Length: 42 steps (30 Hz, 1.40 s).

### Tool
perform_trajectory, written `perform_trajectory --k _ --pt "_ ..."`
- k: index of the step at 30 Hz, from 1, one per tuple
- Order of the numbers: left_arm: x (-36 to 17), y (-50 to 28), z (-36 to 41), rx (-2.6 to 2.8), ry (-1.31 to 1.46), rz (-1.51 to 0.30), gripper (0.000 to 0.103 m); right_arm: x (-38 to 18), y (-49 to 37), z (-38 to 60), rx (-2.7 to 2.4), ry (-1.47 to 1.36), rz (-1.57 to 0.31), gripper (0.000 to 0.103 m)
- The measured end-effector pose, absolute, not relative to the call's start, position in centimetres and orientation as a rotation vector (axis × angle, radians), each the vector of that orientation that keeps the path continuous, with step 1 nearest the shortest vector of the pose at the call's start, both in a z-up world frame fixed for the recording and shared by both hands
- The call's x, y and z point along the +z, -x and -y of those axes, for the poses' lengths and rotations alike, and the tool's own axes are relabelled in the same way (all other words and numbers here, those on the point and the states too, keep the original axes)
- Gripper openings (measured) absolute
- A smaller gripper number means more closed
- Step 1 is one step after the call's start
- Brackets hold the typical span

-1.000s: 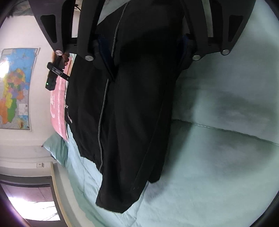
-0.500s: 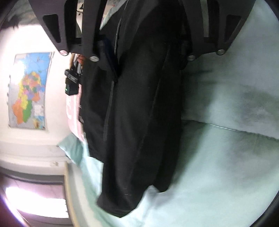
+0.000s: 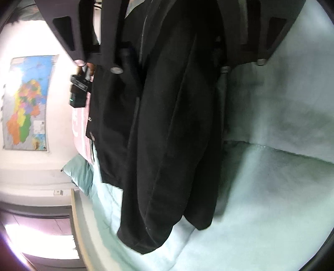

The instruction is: Fold large clothes

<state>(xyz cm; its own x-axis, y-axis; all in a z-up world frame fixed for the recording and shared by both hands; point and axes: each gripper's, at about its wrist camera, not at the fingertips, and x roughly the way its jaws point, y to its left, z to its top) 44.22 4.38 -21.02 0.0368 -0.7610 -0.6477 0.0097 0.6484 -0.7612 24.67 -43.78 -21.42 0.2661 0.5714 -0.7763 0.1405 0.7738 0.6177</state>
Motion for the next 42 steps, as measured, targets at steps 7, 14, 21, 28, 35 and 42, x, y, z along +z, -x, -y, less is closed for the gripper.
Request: perform_trajectory --k 7,14,21,28,35,42 --pt "-12.6 -39.6 -3.2 -0.677 0.664 -1.25 0.039 -13.4 -20.7 39.8 0.327 -0.532 -1.146 0.037" --pt "-4.7 -33.4 -2.6 -0.734 0.591 -1.159 0.04 -6.9 -15.2 37.8 0.347 -0.451 -1.098 0.037" --pt "-1.7 -27.0 -5.5 -0.772 0.589 -1.13 0.04 -5.6 -13.8 38.5 0.329 -0.465 -1.095 0.037" --pt "-2.4 -22.3 -7.1 -0.768 0.593 -1.152 0.04 -4.7 -12.6 39.2 0.307 -0.493 -1.174 0.037" --pt "-9.2 -19.3 -9.8 -0.722 0.635 -1.168 0.04 -7.7 -13.4 38.6 0.321 -0.475 -1.216 0.036" --pt "-15.4 -19.4 -13.6 -0.684 0.74 -1.136 0.041 -10.0 -12.6 40.0 0.255 -0.429 -1.151 0.036"
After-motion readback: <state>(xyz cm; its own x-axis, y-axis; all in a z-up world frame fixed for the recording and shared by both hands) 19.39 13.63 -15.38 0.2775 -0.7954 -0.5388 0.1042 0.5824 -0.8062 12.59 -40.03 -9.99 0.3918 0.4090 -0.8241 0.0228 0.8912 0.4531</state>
